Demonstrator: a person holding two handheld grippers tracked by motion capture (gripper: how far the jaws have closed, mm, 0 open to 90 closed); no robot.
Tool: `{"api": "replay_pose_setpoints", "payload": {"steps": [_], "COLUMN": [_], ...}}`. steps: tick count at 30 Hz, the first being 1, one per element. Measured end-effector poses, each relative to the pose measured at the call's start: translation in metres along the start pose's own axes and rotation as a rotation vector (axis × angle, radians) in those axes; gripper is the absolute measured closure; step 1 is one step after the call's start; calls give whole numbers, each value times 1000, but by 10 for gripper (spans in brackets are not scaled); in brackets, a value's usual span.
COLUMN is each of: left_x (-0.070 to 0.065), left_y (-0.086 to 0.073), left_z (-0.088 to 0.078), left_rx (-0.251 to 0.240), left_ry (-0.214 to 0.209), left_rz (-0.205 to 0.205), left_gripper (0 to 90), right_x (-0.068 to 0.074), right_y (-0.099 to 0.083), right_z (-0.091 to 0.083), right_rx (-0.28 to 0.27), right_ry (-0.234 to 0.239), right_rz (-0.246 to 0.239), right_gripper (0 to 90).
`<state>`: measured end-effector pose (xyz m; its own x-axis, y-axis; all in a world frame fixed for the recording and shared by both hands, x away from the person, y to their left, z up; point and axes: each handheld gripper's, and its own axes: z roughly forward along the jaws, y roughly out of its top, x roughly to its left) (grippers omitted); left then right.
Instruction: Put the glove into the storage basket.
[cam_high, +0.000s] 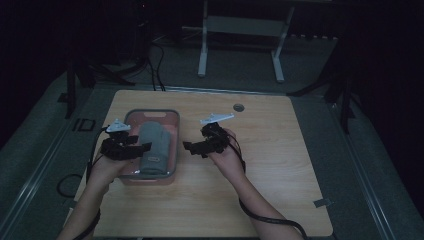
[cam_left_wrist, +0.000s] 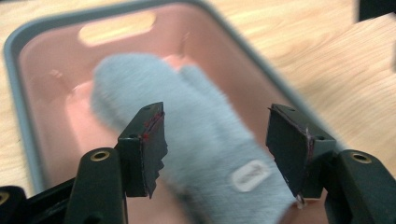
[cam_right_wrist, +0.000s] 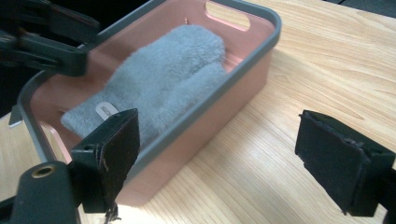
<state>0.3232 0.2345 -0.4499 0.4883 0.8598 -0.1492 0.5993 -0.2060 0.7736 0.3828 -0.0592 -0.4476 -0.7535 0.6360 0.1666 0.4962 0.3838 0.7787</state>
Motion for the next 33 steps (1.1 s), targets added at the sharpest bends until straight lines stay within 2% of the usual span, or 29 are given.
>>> {"api": "replay_pose_setpoints", "payload": {"steps": [7,11,12,18,25,27,33], "left_x": [-30,-42,-48,-67,-90,-96,-116], "left_y": [1,0,0,-2,-6,-8,-14], "left_z": [-2,2,4,11,21,23,36], "left_rx": [-69,-74,-76,-92,-127,-134,-148], "left_ry": [-80,-104,-127,-162,-206,-224,-233], "left_rz": [50,74,76,89,131,151,206], "left_gripper": [348,337,327,251,151,147,143], "right_x": [-7,-11,-13,-20,-28,-31,-37], "right_y": [-13,-18,-19,-31,-46,-49,-60], "right_z": [-12,-18,-20,-34,-52,-57,-74], "right_rx": [13,9,9,11,10,6,-11], "right_ry": [-17,-20,-23,-40,-59,-61,-77], "right_rz": [-26,-23,-28,-33,-45,-43,-40], "right_gripper": [139,139,139,139,139,140,139]}}
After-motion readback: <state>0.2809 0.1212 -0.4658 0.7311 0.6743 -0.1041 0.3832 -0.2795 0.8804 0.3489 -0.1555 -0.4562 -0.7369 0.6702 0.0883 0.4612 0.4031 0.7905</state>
